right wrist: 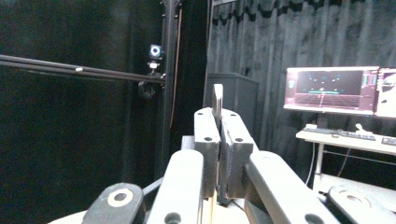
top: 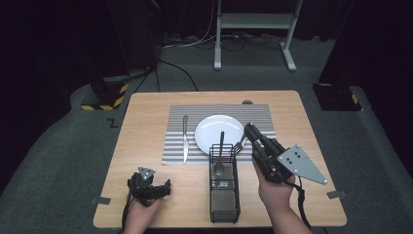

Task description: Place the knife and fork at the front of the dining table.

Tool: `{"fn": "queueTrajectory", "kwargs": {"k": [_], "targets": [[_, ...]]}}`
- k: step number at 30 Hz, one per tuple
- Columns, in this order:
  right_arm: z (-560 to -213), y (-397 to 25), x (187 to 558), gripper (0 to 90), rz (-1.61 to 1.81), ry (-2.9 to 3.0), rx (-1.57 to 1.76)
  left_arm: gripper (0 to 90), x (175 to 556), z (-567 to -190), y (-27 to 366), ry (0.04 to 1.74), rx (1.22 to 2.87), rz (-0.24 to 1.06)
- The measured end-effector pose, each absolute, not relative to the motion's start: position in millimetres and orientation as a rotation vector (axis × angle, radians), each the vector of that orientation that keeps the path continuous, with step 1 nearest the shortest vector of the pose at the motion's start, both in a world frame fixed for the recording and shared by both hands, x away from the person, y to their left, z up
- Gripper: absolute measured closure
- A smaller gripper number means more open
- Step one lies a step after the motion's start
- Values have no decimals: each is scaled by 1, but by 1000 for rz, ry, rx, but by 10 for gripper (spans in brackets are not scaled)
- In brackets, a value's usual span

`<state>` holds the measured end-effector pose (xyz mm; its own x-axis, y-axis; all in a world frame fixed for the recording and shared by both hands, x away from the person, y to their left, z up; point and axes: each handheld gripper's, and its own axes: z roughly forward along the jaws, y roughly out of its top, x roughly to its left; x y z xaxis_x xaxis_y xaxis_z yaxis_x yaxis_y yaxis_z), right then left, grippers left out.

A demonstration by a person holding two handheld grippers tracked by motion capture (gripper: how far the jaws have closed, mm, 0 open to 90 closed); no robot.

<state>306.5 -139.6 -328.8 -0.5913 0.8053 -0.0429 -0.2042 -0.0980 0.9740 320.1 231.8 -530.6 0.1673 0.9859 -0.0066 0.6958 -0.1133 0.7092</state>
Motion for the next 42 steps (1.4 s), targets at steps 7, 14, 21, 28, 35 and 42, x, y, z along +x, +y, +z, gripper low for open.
{"fn": "queueTrajectory", "kwargs": {"k": [7, 14, 21, 28, 35, 42], "targets": [[-325, -154, 308, 869, 1741, 1426, 695, 3, 320, -531, 232, 1588, 1875, 653], [-329, -170, 313, 869, 1693, 1416, 731, 3, 320, -531, 232, 1587, 1875, 653], [-347, -184, 325, 869, 1641, 1445, 795, 3, 320, -531, 232, 1587, 1875, 653], [-369, -191, 337, 869, 1592, 1484, 853, 3, 320, -531, 232, 1588, 1875, 653], [-391, -194, 350, 869, 1540, 1514, 891, 3, 320, -531, 232, 1587, 1875, 653], [-412, -194, 372, 869, 1492, 1566, 942, 3, 320, -531, 232, 1587, 1875, 653]]}}
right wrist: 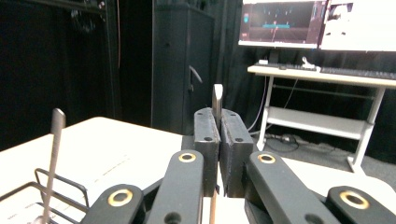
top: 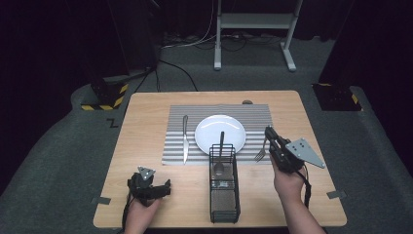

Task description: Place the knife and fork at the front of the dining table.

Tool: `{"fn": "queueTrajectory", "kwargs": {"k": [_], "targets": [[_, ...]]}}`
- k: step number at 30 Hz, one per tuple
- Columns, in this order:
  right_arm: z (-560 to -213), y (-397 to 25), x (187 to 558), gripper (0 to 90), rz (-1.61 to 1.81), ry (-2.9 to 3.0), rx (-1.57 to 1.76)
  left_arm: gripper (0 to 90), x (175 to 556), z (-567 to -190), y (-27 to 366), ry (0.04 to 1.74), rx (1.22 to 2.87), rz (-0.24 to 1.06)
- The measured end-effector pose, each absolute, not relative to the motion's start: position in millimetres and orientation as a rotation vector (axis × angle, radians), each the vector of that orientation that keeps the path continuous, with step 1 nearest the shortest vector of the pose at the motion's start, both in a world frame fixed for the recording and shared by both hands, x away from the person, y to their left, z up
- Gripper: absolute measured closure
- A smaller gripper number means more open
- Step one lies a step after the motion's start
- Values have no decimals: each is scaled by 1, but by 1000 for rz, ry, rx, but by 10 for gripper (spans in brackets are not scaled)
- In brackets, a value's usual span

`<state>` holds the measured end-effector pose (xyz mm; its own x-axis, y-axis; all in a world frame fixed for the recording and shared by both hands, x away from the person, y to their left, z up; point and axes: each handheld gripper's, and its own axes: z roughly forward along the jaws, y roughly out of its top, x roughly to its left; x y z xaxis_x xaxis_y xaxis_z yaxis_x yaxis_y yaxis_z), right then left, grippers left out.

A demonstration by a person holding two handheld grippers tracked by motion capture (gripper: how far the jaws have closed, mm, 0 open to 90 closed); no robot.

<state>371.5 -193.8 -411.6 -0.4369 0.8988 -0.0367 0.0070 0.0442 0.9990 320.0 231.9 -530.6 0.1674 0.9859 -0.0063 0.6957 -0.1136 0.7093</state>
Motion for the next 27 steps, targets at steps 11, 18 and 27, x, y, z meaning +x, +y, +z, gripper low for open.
{"fn": "queueTrajectory", "kwargs": {"k": [11, 18, 27], "targets": [[-430, -188, 393, 869, 1435, 1623, 987, 3, 320, -531, 232, 1587, 1875, 653], [-436, -187, 403, 869, 1425, 1640, 1014, 3, 320, -531, 232, 1587, 1875, 653], [-440, -185, 417, 869, 1438, 1631, 1047, 3, 320, -531, 232, 1587, 1875, 653]]}}
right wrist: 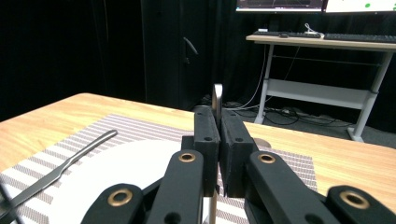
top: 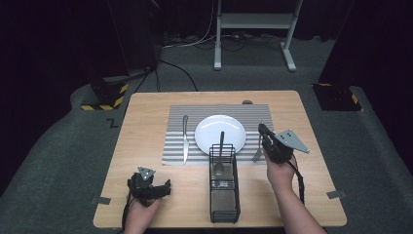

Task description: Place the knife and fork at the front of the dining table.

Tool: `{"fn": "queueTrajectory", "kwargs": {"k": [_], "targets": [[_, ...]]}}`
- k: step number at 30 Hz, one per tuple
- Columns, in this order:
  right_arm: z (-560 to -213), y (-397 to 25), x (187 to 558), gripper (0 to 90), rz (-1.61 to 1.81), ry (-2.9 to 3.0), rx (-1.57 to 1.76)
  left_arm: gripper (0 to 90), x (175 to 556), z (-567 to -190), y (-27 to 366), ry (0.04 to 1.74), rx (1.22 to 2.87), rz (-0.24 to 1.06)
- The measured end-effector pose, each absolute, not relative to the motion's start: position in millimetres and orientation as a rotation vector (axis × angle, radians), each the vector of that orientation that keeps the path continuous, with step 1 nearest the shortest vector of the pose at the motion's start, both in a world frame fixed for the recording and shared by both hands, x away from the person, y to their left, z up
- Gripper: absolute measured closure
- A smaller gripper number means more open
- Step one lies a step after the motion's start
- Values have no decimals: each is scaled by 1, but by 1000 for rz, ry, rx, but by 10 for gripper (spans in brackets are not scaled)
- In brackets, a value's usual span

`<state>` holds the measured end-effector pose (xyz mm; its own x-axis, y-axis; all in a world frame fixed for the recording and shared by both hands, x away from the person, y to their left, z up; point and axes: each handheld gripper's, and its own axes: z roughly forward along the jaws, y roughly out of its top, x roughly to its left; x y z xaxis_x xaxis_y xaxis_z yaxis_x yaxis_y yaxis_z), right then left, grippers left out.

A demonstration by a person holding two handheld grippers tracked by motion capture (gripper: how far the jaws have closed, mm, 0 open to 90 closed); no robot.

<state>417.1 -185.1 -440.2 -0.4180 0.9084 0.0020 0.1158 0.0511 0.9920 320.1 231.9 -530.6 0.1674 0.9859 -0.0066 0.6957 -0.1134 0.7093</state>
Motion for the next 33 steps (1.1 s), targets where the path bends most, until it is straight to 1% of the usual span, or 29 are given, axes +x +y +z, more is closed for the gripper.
{"fn": "queueTrajectory", "kwargs": {"k": [20, 33], "targets": [[-460, -177, 486, 864, 1433, 1637, 1212, 4, 319, -531, 232, 1584, 1873, 650], [-477, -168, 513, 860, 1387, 1678, 1270, 5, 319, -531, 232, 1588, 1871, 652]]}}
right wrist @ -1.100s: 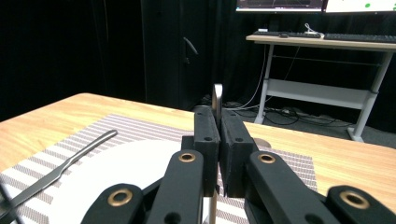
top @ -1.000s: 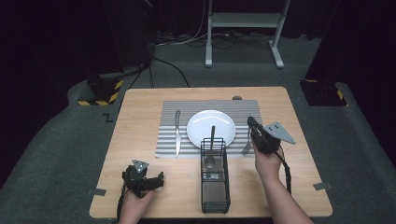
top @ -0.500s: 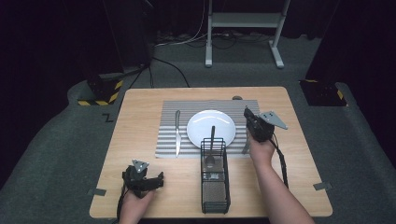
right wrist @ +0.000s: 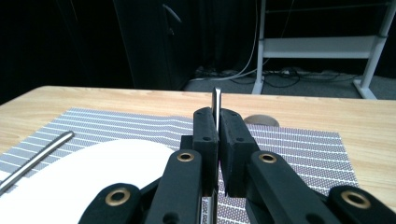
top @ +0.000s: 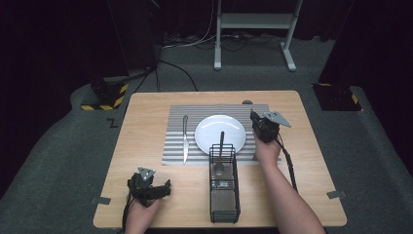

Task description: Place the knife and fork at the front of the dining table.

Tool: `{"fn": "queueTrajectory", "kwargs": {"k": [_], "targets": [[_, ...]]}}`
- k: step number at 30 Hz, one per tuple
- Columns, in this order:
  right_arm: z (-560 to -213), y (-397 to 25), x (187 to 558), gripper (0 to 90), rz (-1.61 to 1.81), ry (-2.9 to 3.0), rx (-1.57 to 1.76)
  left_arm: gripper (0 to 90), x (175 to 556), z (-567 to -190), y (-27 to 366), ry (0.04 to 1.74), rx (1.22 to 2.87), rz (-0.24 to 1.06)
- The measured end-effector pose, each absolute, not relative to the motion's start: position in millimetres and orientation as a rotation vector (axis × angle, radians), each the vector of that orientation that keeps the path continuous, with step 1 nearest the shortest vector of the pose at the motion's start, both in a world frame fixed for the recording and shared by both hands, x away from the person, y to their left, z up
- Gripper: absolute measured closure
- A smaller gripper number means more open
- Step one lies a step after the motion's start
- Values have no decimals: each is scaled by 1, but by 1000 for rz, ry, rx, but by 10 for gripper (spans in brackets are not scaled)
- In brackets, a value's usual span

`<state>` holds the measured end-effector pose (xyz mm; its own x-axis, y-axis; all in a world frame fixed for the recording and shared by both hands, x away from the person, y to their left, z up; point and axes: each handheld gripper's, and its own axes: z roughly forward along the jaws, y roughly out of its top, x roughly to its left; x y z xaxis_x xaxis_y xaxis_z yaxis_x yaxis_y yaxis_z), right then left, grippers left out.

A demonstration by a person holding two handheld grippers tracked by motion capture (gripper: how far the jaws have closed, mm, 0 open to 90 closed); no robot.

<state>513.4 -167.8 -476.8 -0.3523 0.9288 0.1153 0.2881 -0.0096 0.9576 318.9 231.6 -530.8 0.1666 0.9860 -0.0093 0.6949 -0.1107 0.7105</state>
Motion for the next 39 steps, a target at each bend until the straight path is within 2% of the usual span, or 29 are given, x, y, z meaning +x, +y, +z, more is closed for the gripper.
{"fn": "queueTrajectory", "kwargs": {"k": [29, 35, 39], "targets": [[-496, -169, 544, 845, 1299, 1747, 1417, 5, 319, -531, 232, 1588, 1871, 652], [-493, -170, 543, 770, 1297, 1742, 1418, 4, 319, -531, 232, 1587, 1872, 652], [-487, -170, 538, 771, 1295, 1749, 1398, 3, 319, -531, 232, 1586, 1873, 653]]}}
